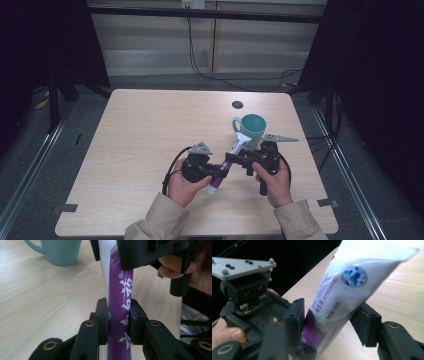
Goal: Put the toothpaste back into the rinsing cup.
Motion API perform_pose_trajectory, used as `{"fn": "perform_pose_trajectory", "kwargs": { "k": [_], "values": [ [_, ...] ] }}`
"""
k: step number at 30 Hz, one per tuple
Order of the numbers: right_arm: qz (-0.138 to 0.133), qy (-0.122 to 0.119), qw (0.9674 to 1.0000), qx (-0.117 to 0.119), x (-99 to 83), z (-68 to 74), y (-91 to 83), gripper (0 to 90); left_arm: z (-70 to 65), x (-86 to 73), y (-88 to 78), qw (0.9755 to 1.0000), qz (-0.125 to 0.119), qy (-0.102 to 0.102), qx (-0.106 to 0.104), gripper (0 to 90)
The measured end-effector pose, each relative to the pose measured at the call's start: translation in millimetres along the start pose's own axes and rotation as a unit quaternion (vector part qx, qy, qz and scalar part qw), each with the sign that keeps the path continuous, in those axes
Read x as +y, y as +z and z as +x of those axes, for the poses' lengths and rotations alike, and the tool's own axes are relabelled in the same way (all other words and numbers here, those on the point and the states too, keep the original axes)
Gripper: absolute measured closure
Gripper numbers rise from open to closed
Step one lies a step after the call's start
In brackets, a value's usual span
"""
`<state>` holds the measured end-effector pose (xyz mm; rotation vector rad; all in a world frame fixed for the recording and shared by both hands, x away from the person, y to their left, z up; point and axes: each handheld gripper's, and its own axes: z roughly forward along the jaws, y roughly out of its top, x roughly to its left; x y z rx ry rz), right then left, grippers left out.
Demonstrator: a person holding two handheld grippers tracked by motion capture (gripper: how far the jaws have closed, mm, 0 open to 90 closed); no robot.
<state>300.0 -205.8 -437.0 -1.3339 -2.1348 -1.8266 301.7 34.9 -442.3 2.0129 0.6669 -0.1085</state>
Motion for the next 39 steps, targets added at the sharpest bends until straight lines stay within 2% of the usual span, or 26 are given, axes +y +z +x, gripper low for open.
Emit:
{"fn": "perform_pose_trajectory", "kwargs": {
  "k": [7,9,12,17,20,22,23,26,28,30,33,39],
  "values": [
    [-0.016,0.007,0.9998,0.009,6.1,5.0,-0.6,52.6,-1.6,-0.4,-0.8,0.9995,-0.023,-0.014,-0.017,73.4],
    [-0.014,0.002,0.9999,0.006,8.0,8.5,0.1,54.0,-4.0,0.1,0.0,0.9997,-0.021,-0.007,-0.01,72.7],
    [-0.013,-0.016,0.9998,-0.004,11.0,15.1,1.3,56.2,-6.5,1.2,0.3,0.9996,-0.024,-0.002,-0.011,70.7],
    [-0.015,-0.037,0.9991,-0.01,16.7,21.6,-0.1,58.3,-8.0,4.2,-2.8,0.9993,-0.03,0.023,-0.006,67.4],
    [-0.019,-0.048,0.9986,-0.011,19.8,23.7,-3.5,58.9,-4.7,2.6,-4.4,0.9983,-0.041,0.038,0.012,50.8],
    [-0.021,-0.052,0.9983,-0.012,21.7,23.7,-6.2,59.0,-2.0,1.2,-6.3,0.9988,-0.039,0.029,0.006,44.7],
    [-0.021,-0.052,0.9983,-0.015,22.4,23.8,-7.1,59.0,-0.9,0.3,-7.9,0.9992,-0.03,0.024,0.007,43.9],
    [-0.02,-0.067,0.9971,-0.03,25.7,22.9,-11.0,59.0,0.8,-2.5,-10.8,0.9991,-0.009,0.038,0.017,37.8],
    [-0.024,-0.069,0.9967,-0.034,28.1,21.4,-14.5,59.0,3.5,-6.5,-13.1,0.9983,0.005,0.049,0.031,33.8],
    [-0.029,-0.076,0.9957,-0.044,31.4,20.9,-18.5,58.9,8.2,-12.2,-15.8,0.9978,0.017,0.049,0.043,30.2],
    [-0.032,-0.08,0.9947,-0.055,36.8,19.6,-24.2,59.0,16.6,-22.8,-19.0,0.9962,0.041,0.049,0.059,26.1],
    [-0.042,-0.09,0.9926,-0.07,47.3,18.2,-33.5,58.8,25.8,-39.7,-25.5,0.9927,0.068,0.056,0.083,23.9]
  ]
}}
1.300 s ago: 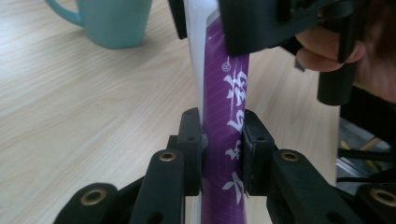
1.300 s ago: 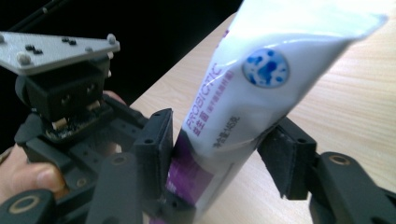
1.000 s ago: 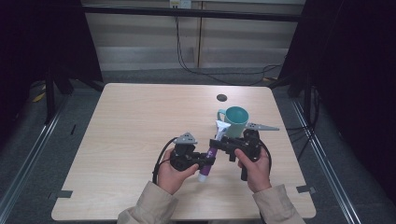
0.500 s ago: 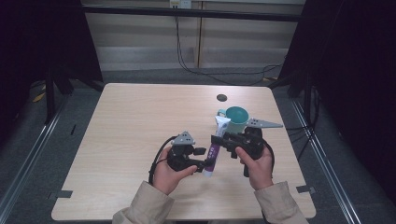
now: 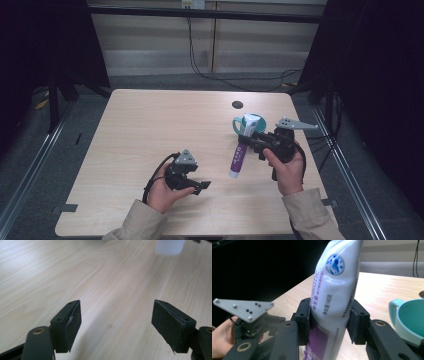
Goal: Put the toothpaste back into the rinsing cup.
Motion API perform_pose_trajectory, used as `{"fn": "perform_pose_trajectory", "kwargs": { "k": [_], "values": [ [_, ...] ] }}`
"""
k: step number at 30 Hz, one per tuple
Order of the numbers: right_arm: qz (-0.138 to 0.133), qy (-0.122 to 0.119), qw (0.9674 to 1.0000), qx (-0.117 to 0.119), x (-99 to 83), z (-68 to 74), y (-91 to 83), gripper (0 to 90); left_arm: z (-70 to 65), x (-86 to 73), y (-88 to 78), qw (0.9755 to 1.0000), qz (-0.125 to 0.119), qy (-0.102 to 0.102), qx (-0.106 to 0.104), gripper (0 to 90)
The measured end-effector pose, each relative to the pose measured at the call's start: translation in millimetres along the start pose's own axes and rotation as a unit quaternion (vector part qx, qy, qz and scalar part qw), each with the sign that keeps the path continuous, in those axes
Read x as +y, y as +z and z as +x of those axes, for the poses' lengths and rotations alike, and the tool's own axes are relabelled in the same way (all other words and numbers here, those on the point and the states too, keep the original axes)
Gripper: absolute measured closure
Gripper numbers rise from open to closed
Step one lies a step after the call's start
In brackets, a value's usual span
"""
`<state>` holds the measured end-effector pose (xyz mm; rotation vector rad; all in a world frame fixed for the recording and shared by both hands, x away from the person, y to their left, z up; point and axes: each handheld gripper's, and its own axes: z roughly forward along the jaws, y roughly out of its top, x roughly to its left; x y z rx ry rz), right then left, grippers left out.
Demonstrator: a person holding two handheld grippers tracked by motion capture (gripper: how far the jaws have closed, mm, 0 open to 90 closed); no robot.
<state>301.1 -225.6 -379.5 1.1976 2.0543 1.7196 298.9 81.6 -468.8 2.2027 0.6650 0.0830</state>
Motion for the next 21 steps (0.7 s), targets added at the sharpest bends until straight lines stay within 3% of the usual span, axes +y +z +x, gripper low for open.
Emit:
{"fn": "perform_pose_trajectory", "kwargs": {
  "k": [5,10,13,21],
  "values": [
    [-0.005,-0.01,0.9999,-0.009,8.2,-1.8,-3.9,58.7,4.5,-12.1,-4.2,0.9998,0.005,0.009,0.015,23.0],
    [-0.007,-0.014,0.9997,-0.021,16.0,-4.2,-6.5,58.7,9.5,-24.0,-8.0,0.9998,0.007,0.009,0.016,22.2],
    [-0.009,-0.018,0.9995,-0.025,21.8,-5.0,-7.8,58.6,11.3,-28.4,-8.5,0.9998,0.0,0.008,0.016,22.1],
    [-0.016,-0.024,0.999,-0.034,36.6,-6.5,-9.9,58.6,14.9,-36.8,-9.6,0.9993,0.012,0.02,0.029,21.3]
  ]
}}
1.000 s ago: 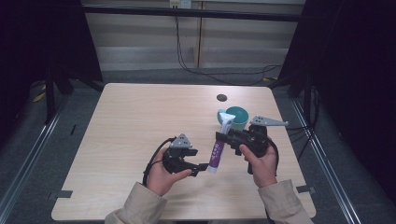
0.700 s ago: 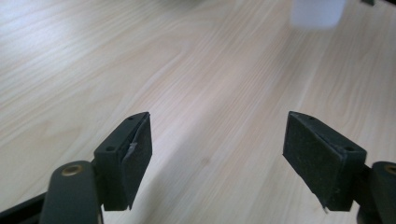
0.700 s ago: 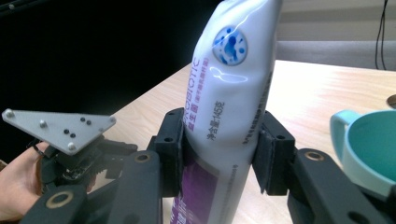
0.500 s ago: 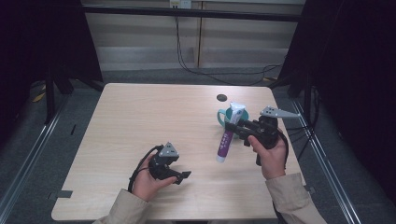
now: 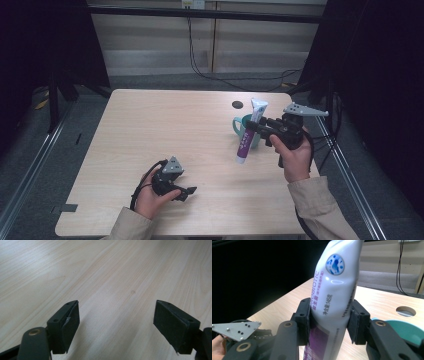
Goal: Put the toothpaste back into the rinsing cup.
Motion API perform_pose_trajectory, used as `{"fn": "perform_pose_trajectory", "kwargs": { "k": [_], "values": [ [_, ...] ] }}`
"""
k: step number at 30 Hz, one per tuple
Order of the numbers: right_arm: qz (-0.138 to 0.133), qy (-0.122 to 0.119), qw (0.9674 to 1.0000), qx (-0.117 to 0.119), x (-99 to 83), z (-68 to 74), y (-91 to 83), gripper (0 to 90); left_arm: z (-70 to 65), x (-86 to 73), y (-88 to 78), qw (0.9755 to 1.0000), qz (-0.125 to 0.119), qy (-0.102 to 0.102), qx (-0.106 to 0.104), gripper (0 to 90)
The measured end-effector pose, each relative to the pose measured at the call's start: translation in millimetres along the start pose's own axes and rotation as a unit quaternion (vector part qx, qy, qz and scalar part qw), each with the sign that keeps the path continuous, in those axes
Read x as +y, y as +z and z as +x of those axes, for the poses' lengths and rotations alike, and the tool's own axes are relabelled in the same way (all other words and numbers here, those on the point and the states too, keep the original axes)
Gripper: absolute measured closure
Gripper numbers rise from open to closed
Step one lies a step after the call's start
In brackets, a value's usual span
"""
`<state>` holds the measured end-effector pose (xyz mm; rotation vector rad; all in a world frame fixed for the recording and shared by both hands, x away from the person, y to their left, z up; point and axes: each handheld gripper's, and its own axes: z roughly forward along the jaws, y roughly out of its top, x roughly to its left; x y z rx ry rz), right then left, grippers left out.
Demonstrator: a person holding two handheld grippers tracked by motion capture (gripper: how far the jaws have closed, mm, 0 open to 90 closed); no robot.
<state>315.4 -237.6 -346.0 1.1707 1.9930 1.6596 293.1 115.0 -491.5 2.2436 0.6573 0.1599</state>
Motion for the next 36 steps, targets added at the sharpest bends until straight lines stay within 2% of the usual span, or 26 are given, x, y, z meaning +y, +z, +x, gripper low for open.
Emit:
{"fn": "perform_pose_trajectory", "kwargs": {
  "k": [4,6,10,14,16,21,23,36],
  "values": [
    [-0.002,-0.005,1.0,-0.004,6.9,-1.9,-0.2,58.6,0.8,-3.5,2.5,1.0,0.007,0.007,-0.001,21.1],
    [-0.006,-0.006,1.0,-0.005,10.7,-2.7,-0.7,58.6,0.5,-4.6,4.1,1.0,0.007,0.003,0.004,20.7],
    [-0.009,-0.011,0.9998,-0.013,17.9,-4.4,-1.1,58.5,2.0,-7.1,6.3,0.9998,0.017,0.006,0.001,20.6],
    [-0.013,-0.012,0.9997,-0.017,24.0,-7.3,-0.9,58.5,1.8,-8.5,7.5,0.9999,0.01,0.006,0.006,20.0],
    [-0.016,-0.01,0.9996,-0.021,26.4,-8.7,-0.8,58.5,1.8,-9.2,8.2,0.9997,0.01,0.019,0.009,19.8],
    [-0.02,-0.01,0.9994,-0.027,30.8,-12.5,0.6,58.5,1.3,-12.3,9.2,0.9994,0.002,0.032,0.013,17.5],
    [-0.02,-0.01,0.9993,-0.03,32.7,-14.1,0.6,58.5,1.4,-13.4,10.3,0.9995,-0.007,0.03,0.01,16.7],
    [-0.02,-0.013,0.9981,-0.057,42.0,-27.6,5.8,58.4,1.2,-13.2,10.5,0.9995,-0.006,0.03,0.012,16.2]
  ]
}}
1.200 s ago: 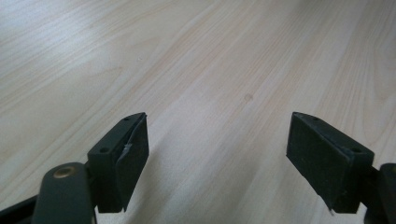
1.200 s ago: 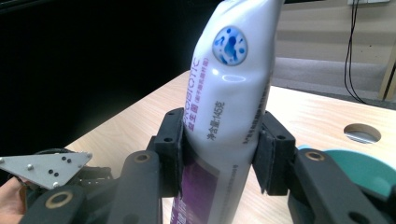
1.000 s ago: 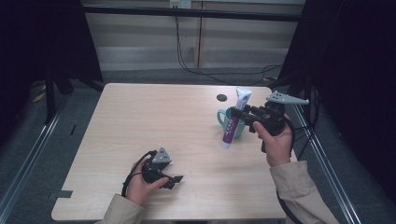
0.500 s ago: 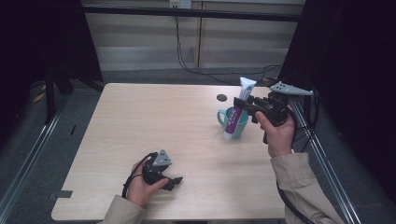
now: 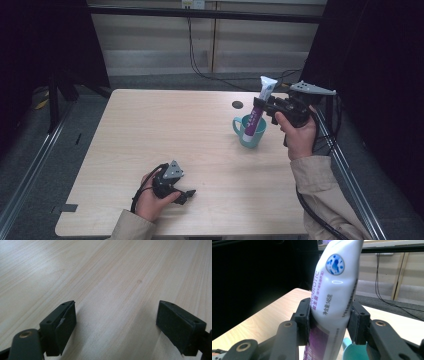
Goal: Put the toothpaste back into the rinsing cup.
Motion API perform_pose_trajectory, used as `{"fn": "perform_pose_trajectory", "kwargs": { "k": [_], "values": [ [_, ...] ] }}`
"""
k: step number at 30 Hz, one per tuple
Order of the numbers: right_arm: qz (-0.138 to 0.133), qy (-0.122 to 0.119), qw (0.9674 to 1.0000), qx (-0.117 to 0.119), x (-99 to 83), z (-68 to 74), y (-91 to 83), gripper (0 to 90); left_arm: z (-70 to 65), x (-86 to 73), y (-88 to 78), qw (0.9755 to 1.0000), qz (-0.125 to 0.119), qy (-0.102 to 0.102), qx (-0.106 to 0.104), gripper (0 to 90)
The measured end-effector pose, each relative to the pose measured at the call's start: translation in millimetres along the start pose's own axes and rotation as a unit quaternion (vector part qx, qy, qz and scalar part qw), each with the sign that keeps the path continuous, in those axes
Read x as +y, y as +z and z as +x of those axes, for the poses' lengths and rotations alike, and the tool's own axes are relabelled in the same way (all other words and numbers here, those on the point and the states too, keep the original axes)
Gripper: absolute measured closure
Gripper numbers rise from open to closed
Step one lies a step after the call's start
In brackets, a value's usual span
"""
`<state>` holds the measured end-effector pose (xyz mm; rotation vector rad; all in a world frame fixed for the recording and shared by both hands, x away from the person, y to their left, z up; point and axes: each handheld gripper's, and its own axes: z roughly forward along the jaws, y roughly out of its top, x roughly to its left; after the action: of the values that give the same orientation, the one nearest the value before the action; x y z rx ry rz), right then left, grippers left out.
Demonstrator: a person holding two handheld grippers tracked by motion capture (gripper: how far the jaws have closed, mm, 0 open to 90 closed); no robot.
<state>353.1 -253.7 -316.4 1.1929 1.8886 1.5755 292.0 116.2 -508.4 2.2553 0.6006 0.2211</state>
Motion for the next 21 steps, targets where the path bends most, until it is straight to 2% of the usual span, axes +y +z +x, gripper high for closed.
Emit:
{"fn": "perform_pose_trajectory", "kwargs": {
  "k": [21],
  "values": [
    [0.007,-0.014,0.9991,-0.04,7.6,-15.4,19.5,58.4,-0.4,0.1,0.1,1.0,0.0,0.001,0.001,16.2]
  ]
}}
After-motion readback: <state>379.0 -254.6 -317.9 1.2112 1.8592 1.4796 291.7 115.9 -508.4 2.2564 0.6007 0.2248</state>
